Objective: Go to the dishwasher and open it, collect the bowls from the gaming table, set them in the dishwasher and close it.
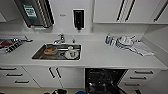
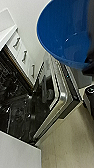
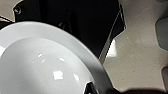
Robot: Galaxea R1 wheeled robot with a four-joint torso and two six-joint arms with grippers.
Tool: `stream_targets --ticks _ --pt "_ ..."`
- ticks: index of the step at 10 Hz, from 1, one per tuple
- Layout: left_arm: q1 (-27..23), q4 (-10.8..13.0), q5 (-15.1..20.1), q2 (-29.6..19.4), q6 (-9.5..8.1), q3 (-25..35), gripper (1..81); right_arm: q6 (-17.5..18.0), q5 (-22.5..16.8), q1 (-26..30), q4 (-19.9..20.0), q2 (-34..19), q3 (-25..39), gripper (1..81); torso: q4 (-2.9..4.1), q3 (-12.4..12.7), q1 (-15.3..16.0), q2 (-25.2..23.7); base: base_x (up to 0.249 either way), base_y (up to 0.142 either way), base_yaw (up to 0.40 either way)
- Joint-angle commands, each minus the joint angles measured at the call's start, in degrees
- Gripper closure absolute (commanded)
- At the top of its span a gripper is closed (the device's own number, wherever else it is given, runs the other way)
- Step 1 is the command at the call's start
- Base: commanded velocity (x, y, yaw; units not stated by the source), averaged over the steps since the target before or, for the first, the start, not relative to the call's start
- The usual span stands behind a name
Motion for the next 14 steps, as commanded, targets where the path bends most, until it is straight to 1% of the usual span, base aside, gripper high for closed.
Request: stream_targets --ticks 1,2,3,4,5,6,7,8,9,10,12,13,14 --pt "-9.57 -1.98 6.46 2.46 -2.82 2.62 81.1 0.26 -1.06 -0.16 1.35 -3.97 0.85 81.1 0.0 0.09 0.0 0.0 0.0 0.0 0.0" --pt "-11.33 -1.8 7.87 4.05 -3.79 2.01 81.1 1.14 -0.97 -0.16 1.35 -5.19 1.46 81.1 0.0 -0.3 0.02 0.0 0.0 0.0 0.0" --pt "-13.52 -1.8 9.89 6.31 -5.01 0.7 81.1 1.23 -0.97 -0.16 1.43 -6.07 2.16 81.1 0.0 -0.76 0.02 0.0 0.0 0.0 0.0" --pt "-15.63 -1.63 11.03 8.34 -6.33 -0.62 81.1 1.32 -0.97 -0.25 1.44 -6.69 2.7 81.1 0.0 -0.72 0.05 0.02 0.0 0.0 0.0" --pt "-18.09 -1.8 13.65 11.23 -7.73 -3.41 81.1 1.4 -0.97 -0.25 1.44 -6.87 2.96 81.1 0.0 -0.7 0.05 0.02 0.0 0.0 0.0" --pt "-20.12 -1.72 14.64 13.1 -9.15 -5.11 81.1 1.4 -0.97 -0.25 1.44 -6.69 2.96 81.1 0.0 -0.72 0.05 0.02 0.0 0.0 0.0" --pt "-21.97 -1.72 14.81 14.58 -11.77 -7.2 81.1 1.4 -0.97 -0.25 1.44 -6.6 2.96 81.1 0.0 -0.72 0.07 0.05 0.0 0.0 0.0" --pt "-23.98 -1.8 15.16 15.91 -12.75 -9.32 81.1 1.4 -0.97 -0.25 1.44 -6.52 3.14 81.1 0.0 -0.74 0.07 0.05 0.0 0.0 0.0" --pt "-26.0 -1.98 16.31 17.23 -13.37 -11.09 81.1 1.4 -0.97 -0.25 1.44 -6.43 3.22 81.1 0.0 -0.74 0.07 0.05 0.0 0.0 0.0" --pt "-27.5 -2.24 17.36 19.49 -13.63 -13.87 81.1 1.4 -0.97 -0.25 1.44 -6.34 3.22 81.1 0.0 -0.74 0.07 0.05 0.0 0.0 0.0" --pt "-29.79 -2.33 19.12 24.16 -13.63 -18.29 81.1 1.41 -0.97 -0.33 1.44 -6.34 3.4 81.1 0.0 -0.76 0.09 0.06 0.0 0.0 0.0" --pt "-30.4 -2.42 19.21 26.45 -13.63 -19.78 81.1 1.49 -0.89 -0.42 1.35 -6.17 3.4 81.1 0.0 -0.76 0.09 0.06 0.0 0.0 0.0" --pt "-30.76 -2.33 19.3 29.6 -13.63 -21.53 81.1 1.4 -0.88 -0.33 1.17 -6.08 3.4 81.1 0.0 -2.76 0.09 0.06 0.0 0.0 0.0"
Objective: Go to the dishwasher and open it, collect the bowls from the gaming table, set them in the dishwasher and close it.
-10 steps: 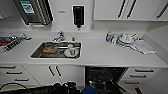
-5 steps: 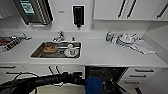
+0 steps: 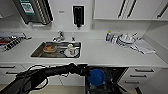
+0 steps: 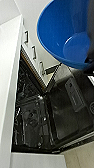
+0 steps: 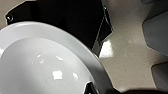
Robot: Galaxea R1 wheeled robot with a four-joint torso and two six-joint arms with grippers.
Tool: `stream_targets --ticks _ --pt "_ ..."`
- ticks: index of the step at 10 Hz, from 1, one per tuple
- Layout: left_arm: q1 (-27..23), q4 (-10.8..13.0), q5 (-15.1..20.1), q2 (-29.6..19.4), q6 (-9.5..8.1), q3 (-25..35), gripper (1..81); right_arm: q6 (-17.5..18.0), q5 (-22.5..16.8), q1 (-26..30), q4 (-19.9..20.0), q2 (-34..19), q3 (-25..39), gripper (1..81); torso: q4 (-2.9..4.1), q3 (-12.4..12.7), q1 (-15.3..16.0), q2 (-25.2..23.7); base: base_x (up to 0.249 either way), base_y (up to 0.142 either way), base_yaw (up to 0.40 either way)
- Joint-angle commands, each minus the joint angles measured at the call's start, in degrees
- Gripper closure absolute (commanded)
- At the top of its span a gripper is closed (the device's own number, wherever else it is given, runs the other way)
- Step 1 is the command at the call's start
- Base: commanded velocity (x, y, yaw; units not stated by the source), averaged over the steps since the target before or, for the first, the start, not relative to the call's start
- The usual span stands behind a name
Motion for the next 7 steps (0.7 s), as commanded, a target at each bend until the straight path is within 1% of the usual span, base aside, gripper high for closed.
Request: stream_targets --ticks 1,3,5,6,7 --pt "-9.99 -1.28 2.12 6.81 -0.58 -3.56 81.1 0.05 -2.65 -0.48 -0.25 -1.12 0.25 81.1 0.0 -2.63 0.0 0.0 0.0 0.0 0.0" --pt "-9.99 -1.28 2.12 11.66 -0.58 -6.12 81.1 0.05 -2.65 -0.3 -0.42 -0.86 0.34 81.1 0.0 -4.48 0.0 0.0 0.0 0.0 0.0" --pt "-9.99 -0.84 2.21 16.49 -0.58 -8.94 81.1 0.05 -2.65 -0.13 -0.6 -0.51 0.34 81.1 0.0 -8.04 0.02 0.02 0.0 0.0 0.0" --pt "-9.99 -0.49 2.21 18.43 -0.58 -10.08 81.1 0.05 -2.65 -0.13 -0.6 -0.33 0.34 81.1 0.0 -5.44 0.02 0.05 0.0 0.0 0.0" --pt "-10.16 -0.4 2.21 20.19 -0.58 -11.4 81.1 0.05 -2.65 -0.21 -0.6 -0.25 0.34 81.1 0.0 -6.89 0.05 0.07 0.0 0.0 0.0"
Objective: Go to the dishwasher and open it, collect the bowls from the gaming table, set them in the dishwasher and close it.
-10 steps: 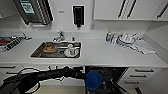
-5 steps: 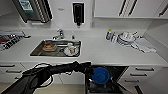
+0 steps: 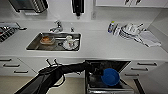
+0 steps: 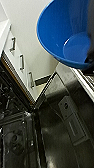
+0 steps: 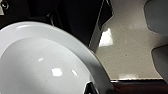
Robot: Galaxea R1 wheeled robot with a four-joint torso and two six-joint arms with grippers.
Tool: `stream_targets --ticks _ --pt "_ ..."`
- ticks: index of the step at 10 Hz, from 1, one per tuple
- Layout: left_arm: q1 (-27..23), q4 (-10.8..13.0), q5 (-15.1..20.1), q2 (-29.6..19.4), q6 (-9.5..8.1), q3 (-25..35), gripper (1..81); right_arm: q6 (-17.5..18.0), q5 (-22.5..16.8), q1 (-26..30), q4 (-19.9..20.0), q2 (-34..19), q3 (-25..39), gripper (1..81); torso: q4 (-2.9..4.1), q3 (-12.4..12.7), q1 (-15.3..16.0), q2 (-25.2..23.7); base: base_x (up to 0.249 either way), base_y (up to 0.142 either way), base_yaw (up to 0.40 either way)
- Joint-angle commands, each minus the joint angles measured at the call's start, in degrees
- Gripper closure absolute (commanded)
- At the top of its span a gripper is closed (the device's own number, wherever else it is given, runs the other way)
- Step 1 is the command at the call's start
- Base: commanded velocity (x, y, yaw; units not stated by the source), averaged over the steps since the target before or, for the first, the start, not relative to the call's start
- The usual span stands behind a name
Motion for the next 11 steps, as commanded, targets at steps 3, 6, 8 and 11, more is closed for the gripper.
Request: stream_targets --ticks 3,6,8,11 --pt "-10.38 -1.02 0.81 6.03 -0.38 -1.63 1.0 -0.15 -3.09 -1.17 -0.53 -0.95 0.23 81.1 0.0 -0.31 0.02 0.02 0.0 0.0 0.0" --pt "-9.51 -1.46 0.89 3.85 -0.38 0.2 1.0 -0.06 -3.0 -1.09 -0.53 -0.86 0.14 81.1 0.0 -0.31 0.02 0.02 0.0 0.0 0.0" --pt "-6.35 -1.11 0.81 -2.49 -0.3 7.24 1.0 -0.06 -1.16 -1.35 -0.44 -1.65 0.23 81.1 0.0 -0.31 0.02 0.02 0.0 0.0 0.0" --pt "1.74 -0.23 0.19 -16.95 1.88 18.64 1.0 1.34 1.82 -1.17 -0.26 -7.34 4.96 81.1 0.0 -0.31 0.02 0.02 0.0 0.0 0.0"
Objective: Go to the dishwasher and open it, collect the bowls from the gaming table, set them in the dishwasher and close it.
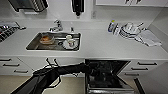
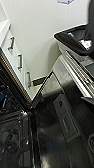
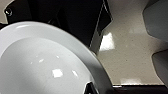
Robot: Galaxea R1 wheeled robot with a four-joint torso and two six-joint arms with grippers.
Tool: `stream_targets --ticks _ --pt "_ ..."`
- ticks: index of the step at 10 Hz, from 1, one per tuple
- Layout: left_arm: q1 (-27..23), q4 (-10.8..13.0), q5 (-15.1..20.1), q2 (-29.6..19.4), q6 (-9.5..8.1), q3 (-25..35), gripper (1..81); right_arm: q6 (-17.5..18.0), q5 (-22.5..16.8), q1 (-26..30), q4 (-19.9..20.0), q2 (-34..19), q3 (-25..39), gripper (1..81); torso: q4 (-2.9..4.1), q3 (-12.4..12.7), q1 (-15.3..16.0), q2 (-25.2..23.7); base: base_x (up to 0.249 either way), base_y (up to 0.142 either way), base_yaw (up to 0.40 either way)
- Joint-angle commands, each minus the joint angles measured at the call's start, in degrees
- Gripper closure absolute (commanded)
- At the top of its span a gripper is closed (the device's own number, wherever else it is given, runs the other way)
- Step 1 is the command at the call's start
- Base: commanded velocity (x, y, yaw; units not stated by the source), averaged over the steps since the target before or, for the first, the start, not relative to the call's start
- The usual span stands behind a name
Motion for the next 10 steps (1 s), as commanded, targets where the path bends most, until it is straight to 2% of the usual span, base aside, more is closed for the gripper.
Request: stream_targets --ticks 1,3,4,5,6,8,10 --pt "4.16 0.81 0.67 -14.24 3.67 14.66 1.0 1.88 0.09 -1.18 -0.2 -6.72 4.81 81.1 0.0 0.0 0.0 0.0 0.0 0.0 0.0" --pt "11.18 4.41 -0.36 -19.08 4.47 15.54 1.0 3.72 1.14 -0.05 -0.28 -9.79 5.6 81.1 0.0 0.0 0.0 0.0 0.0 0.0 0.0" --pt "14.46 6.25 -3.42 -21.44 4.82 15.97 1.0 4.42 1.32 0.74 -0.37 -11.45 6.64 81.1 0.0 0.0 0.0 0.0 0.0 0.0 0.0" --pt "17.45 6.8 -4.42 -23.84 5.17 17.21 1.0 4.96 1.93 1.27 -0.29 -13.05 8.07 81.1 0.0 0.0 0.0 0.0 0.0 0.0 0.0" --pt "20.36 6.97 -5.03 -26.12 7.27 18.96 1.0 5.39 5.79 1.36 0.06 -14.53 8.24 81.1 0.0 0.0 0.0 0.0 0.0 0.0 0.0" --pt "26.15 7.15 -8.26 -29.98 10.25 20.2 1.0 9.34 7.56 2.5 -0.81 -17.26 8.94 81.1 0.0 0.0 0.0 0.0 0.0 0.0 0.0" --pt "32.12 7.15 -11.62 -32.89 13.24 20.21 1.0 11.53 8.35 4.61 -0.99 -20.16 11.57 81.1 0.0 0.0 0.0 0.0 0.0 0.0 0.0"
